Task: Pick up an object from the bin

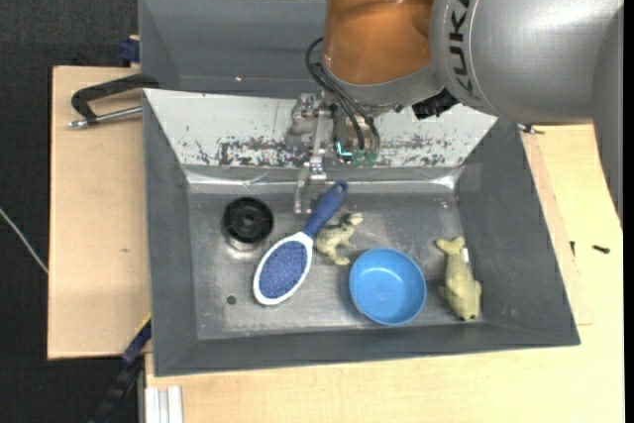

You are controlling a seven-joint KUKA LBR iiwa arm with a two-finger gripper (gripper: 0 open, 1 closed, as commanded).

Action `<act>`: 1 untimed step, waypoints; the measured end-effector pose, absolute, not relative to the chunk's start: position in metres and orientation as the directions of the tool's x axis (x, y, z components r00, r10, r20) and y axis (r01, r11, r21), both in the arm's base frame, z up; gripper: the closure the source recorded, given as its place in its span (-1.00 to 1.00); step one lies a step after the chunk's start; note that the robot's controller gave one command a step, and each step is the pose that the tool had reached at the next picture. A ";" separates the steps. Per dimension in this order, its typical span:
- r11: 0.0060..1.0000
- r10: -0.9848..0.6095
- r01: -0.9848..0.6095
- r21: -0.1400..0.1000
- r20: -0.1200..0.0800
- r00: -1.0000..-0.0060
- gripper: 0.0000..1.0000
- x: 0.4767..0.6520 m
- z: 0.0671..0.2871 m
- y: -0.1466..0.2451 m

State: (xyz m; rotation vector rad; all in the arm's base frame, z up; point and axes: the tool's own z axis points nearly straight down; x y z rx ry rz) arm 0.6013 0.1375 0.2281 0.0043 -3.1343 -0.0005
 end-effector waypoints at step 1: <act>0.968 -0.252 -0.252 0.003 0.004 -0.968 -1.00 0.593 0.074 0.081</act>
Offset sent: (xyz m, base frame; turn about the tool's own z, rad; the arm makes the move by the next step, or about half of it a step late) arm -0.0084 -0.0581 -0.1532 -0.2534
